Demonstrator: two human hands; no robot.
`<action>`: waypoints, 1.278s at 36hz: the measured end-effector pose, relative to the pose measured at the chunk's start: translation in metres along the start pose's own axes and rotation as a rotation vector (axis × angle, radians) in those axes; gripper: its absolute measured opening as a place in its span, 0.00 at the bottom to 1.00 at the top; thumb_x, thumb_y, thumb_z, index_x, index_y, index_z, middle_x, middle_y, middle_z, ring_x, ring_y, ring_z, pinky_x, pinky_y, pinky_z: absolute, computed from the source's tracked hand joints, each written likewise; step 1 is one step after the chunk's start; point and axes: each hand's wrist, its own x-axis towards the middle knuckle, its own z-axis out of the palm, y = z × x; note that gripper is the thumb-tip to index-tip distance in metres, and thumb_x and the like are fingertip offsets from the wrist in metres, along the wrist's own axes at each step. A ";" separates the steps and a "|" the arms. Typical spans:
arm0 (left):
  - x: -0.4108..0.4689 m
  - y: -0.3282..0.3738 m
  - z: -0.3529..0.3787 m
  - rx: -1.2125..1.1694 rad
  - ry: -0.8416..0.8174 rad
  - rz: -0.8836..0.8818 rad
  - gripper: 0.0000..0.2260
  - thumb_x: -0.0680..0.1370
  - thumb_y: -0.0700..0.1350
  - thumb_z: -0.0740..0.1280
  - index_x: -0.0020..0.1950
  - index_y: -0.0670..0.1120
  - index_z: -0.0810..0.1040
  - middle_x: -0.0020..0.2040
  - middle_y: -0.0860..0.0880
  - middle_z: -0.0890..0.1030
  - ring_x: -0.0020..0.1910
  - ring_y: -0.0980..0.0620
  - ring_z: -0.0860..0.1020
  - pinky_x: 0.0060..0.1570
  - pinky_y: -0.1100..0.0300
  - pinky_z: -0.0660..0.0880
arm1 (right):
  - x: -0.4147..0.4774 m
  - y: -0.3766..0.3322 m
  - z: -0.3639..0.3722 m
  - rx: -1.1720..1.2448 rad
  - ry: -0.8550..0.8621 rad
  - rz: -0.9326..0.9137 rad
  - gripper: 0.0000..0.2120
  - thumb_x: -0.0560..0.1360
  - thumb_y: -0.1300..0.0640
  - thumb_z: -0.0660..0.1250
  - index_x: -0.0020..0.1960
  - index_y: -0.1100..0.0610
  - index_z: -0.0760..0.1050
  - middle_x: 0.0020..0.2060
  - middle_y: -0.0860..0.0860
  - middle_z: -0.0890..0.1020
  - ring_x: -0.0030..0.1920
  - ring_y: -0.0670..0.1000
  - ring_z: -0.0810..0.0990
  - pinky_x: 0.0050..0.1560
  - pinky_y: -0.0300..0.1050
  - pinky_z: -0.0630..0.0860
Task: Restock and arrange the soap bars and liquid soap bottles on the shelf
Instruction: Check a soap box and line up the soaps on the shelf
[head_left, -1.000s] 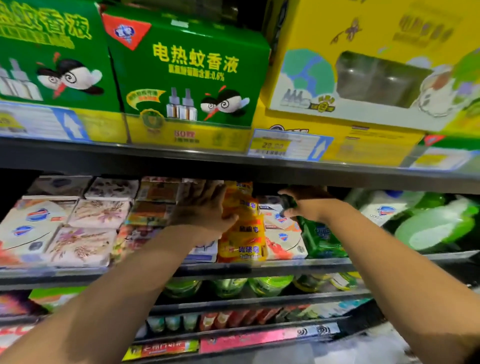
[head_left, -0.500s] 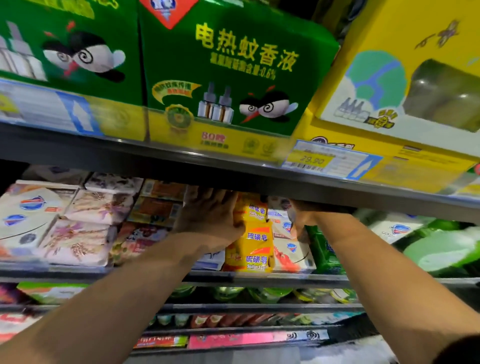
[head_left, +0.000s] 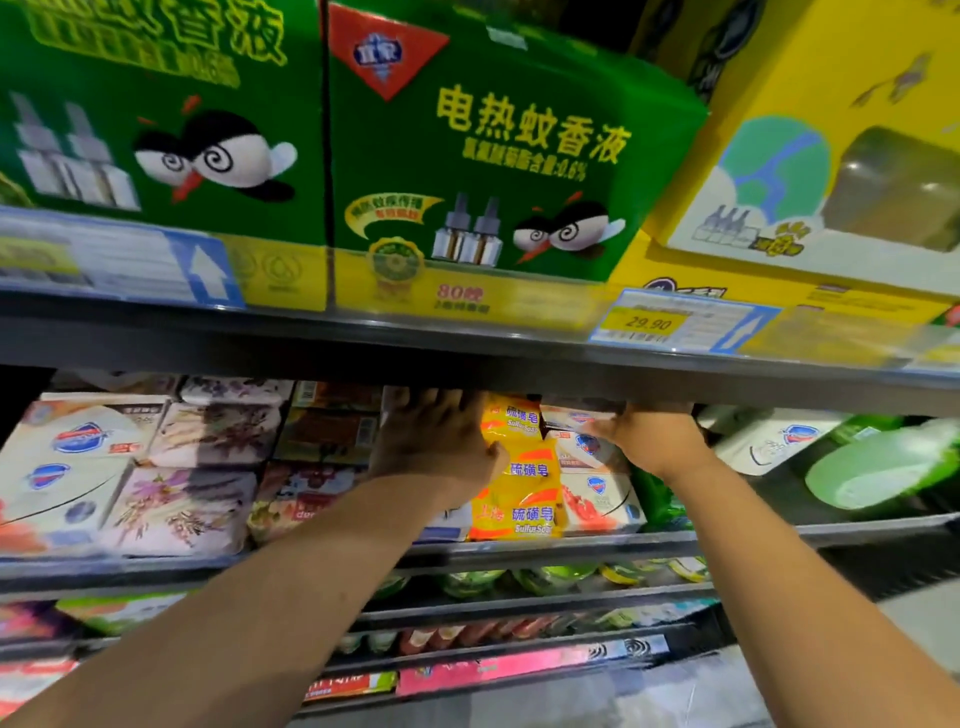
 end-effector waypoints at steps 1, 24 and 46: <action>0.001 -0.001 0.003 0.006 0.012 0.000 0.31 0.77 0.63 0.55 0.78 0.55 0.54 0.78 0.51 0.60 0.77 0.45 0.56 0.73 0.42 0.51 | 0.001 0.008 0.004 0.041 0.029 -0.028 0.14 0.74 0.45 0.72 0.49 0.56 0.78 0.37 0.50 0.83 0.39 0.52 0.82 0.41 0.46 0.79; -0.023 0.035 -0.034 -0.371 -0.108 0.282 0.38 0.72 0.49 0.77 0.75 0.66 0.60 0.75 0.64 0.55 0.72 0.64 0.59 0.68 0.70 0.59 | -0.149 0.082 0.012 1.520 -0.001 -0.003 0.17 0.73 0.58 0.72 0.60 0.54 0.76 0.55 0.56 0.84 0.53 0.56 0.84 0.42 0.48 0.80; -0.102 0.184 0.028 -1.364 -0.210 -0.042 0.22 0.70 0.47 0.70 0.63 0.45 0.75 0.43 0.51 0.85 0.45 0.53 0.83 0.42 0.63 0.78 | -0.192 0.153 0.009 1.426 -0.025 -0.094 0.20 0.70 0.60 0.76 0.60 0.50 0.78 0.57 0.49 0.83 0.56 0.48 0.82 0.50 0.43 0.80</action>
